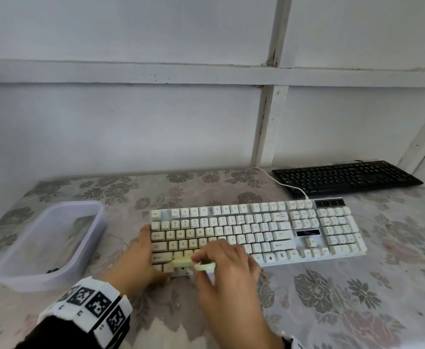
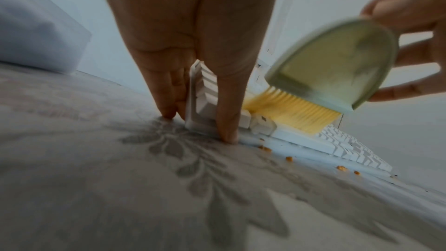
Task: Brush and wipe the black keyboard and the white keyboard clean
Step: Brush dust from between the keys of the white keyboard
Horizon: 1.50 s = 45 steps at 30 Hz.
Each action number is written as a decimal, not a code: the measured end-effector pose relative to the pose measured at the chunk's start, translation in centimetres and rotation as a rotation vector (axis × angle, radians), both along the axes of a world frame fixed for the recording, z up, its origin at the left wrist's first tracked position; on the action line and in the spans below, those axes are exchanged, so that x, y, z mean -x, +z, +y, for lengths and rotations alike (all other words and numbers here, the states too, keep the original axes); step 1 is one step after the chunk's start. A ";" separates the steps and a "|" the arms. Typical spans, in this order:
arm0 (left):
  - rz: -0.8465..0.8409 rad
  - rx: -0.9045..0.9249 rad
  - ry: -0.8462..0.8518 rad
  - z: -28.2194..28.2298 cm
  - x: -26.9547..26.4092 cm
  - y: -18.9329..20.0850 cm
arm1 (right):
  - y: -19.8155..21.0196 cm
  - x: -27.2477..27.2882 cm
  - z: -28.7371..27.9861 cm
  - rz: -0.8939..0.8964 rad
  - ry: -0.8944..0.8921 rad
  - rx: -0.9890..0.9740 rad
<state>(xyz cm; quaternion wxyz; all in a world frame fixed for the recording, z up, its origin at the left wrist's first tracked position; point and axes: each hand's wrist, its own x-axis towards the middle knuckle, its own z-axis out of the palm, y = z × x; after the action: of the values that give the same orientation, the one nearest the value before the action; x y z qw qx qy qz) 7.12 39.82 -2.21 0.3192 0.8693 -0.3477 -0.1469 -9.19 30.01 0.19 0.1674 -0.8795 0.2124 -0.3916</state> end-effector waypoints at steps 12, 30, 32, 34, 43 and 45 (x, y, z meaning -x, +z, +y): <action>-0.011 0.016 -0.007 -0.2 -0.1 -0.2 | -0.2 0.6 -0.1 -0.002 0.139 -0.225; -0.010 -0.027 0.009 -0.4 0.1 -0.1 | 1.2 3.9 -4.3 -0.044 0.074 -0.248; -0.003 -0.033 0.016 -0.4 0.1 -0.1 | 2.0 4.4 -4.6 -0.075 0.199 -0.398; 0.011 -0.035 0.019 -0.4 0.1 -0.1 | 1.9 4.9 -5.2 -0.084 0.262 -0.474; 0.005 -0.061 0.025 -0.5 0.2 0.0 | 1.4 7.8 -9.7 -0.023 0.076 -0.429; 0.012 -0.060 0.030 -0.4 0.1 0.0 | 1.6 7.8 -9.5 -0.071 0.074 -0.345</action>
<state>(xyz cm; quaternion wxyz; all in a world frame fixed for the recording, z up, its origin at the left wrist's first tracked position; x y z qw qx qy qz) 7.01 39.39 -2.25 0.2973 0.8826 -0.3282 -0.1578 -17.01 20.46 1.79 0.3374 -0.8306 0.2378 -0.3738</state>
